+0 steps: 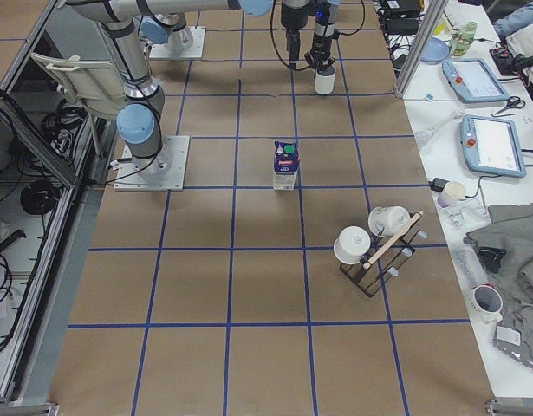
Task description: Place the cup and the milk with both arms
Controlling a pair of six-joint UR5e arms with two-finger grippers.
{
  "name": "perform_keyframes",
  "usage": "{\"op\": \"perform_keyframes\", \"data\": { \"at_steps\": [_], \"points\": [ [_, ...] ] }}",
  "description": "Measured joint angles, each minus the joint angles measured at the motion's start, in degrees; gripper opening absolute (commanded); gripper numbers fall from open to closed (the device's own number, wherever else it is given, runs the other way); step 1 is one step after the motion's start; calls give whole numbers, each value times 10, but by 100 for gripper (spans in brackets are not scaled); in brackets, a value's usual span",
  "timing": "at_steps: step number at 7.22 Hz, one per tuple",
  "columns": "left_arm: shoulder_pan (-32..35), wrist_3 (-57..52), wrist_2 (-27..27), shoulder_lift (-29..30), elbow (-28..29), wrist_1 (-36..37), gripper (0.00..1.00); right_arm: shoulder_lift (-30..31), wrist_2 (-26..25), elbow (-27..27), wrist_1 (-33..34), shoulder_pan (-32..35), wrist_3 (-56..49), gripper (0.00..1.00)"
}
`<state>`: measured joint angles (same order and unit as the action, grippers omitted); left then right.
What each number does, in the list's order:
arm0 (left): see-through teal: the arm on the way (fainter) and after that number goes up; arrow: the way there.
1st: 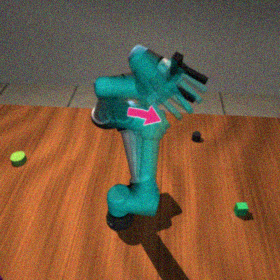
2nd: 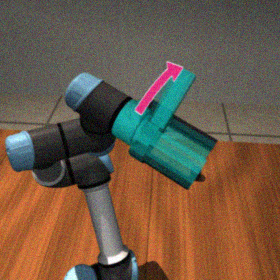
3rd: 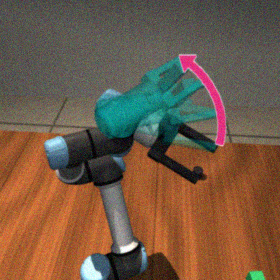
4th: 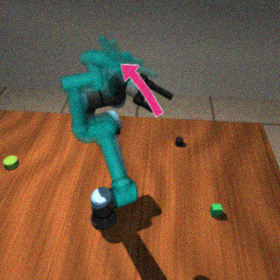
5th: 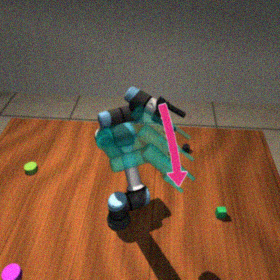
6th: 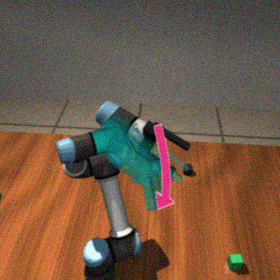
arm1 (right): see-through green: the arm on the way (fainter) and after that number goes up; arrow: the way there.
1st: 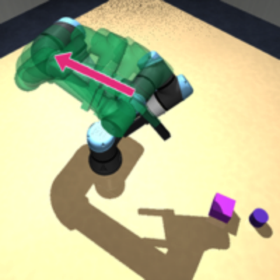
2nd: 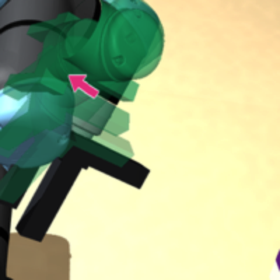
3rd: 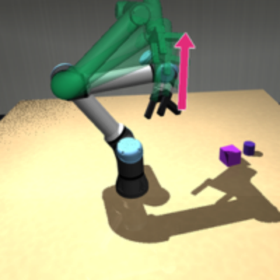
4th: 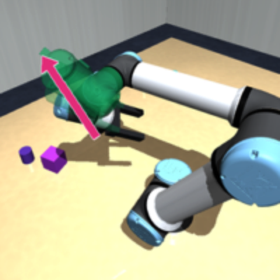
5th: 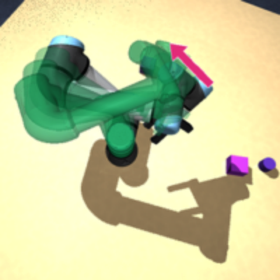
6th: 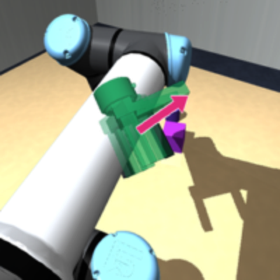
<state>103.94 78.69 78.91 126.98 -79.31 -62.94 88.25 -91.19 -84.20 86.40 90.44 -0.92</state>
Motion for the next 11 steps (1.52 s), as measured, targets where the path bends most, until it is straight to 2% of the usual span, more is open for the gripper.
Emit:
{"op": "perform_keyframes", "data": {
  "at_steps": [1,4,7,9,11],
  "points": [
    [2,4,-4,1,-1,0,100,-1,0,0,0,0,-1,100],
    [4,-26,-7,-7,-6,-1,98,-3,0,0,0,0,-2,100],
    [-27,-177,-2,-50,1,-20,99,-15,-1,-4,1,-22,-15,100],
    [-75,-324,1,-97,30,-106,100,-27,-2,-11,-2,-76,-28,100],
    [-129,-523,48,-136,79,-213,100,-47,-7,-24,0,-135,-71,100]
  ]
}}
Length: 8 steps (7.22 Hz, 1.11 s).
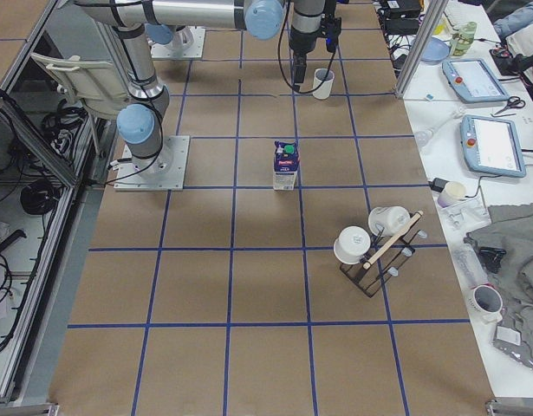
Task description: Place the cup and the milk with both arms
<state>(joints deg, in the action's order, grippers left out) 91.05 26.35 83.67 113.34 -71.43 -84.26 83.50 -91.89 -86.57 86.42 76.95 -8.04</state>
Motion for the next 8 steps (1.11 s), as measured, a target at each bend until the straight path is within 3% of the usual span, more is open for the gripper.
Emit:
{"op": "perform_keyframes", "data": {
  "at_steps": [3,5,6,8],
  "points": [
    [-31,-145,52,-57,11,-67,100,-46,-17,-17,41,-57,-112,100],
    [-59,-189,63,-75,-13,-79,100,-54,-33,-61,88,-75,-146,100],
    [-70,-216,67,-85,-36,-78,100,-54,-41,-84,109,-80,-151,95],
    [-76,-242,77,-115,-65,-77,100,-51,-50,-107,121,-85,-162,63]
  ]
}}
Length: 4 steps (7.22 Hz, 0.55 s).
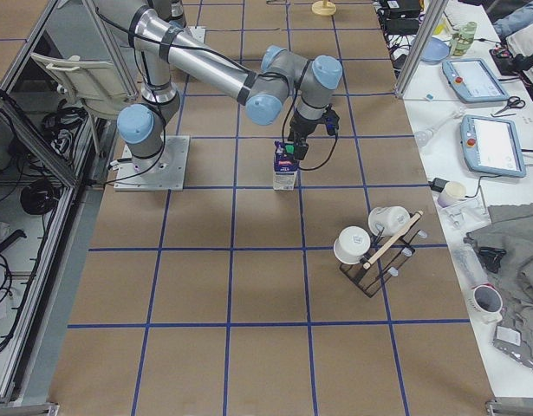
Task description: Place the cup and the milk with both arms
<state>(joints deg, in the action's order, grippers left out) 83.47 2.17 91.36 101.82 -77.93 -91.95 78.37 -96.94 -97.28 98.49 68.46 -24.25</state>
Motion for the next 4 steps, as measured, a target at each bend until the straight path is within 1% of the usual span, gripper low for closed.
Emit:
{"op": "perform_keyframes", "data": {
  "at_steps": [1,2,3,4],
  "points": [
    [0,-2,1,-11,-11,0,100,1,-7,-3,-5,0,-7,52],
    [0,-2,1,-20,-22,1,100,3,-12,-3,-15,-1,-12,45],
    [0,-2,-1,-30,-31,1,100,4,-15,-2,-27,0,-14,40],
    [3,-2,-2,-39,-38,0,100,4,-15,0,-34,1,-14,40]
  ]
}}
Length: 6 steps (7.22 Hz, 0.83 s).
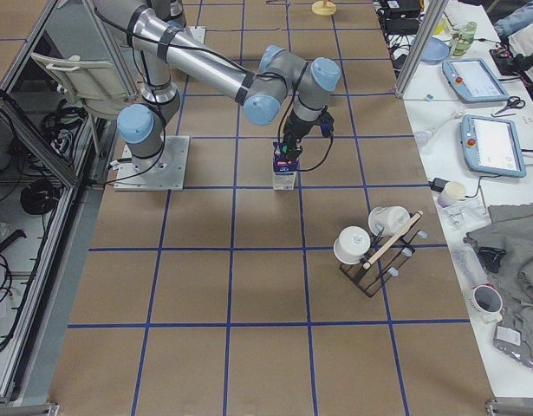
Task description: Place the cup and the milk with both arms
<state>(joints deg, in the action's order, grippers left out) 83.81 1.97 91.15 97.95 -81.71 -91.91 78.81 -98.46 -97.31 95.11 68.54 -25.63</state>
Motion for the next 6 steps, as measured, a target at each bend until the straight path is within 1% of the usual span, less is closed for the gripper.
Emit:
{"op": "perform_keyframes", "data": {
  "at_steps": [2,3,5,6],
  "points": [
    [13,2,0,-9,-17,1,100,2,3,15,-2,8,3,41],
    [16,2,1,-10,-23,2,100,1,5,32,-1,24,9,41],
    [17,-1,2,-10,-28,5,100,-19,15,84,7,83,45,41],
    [17,-3,2,-8,-29,8,100,-45,26,121,10,116,70,41]
  ]
}}
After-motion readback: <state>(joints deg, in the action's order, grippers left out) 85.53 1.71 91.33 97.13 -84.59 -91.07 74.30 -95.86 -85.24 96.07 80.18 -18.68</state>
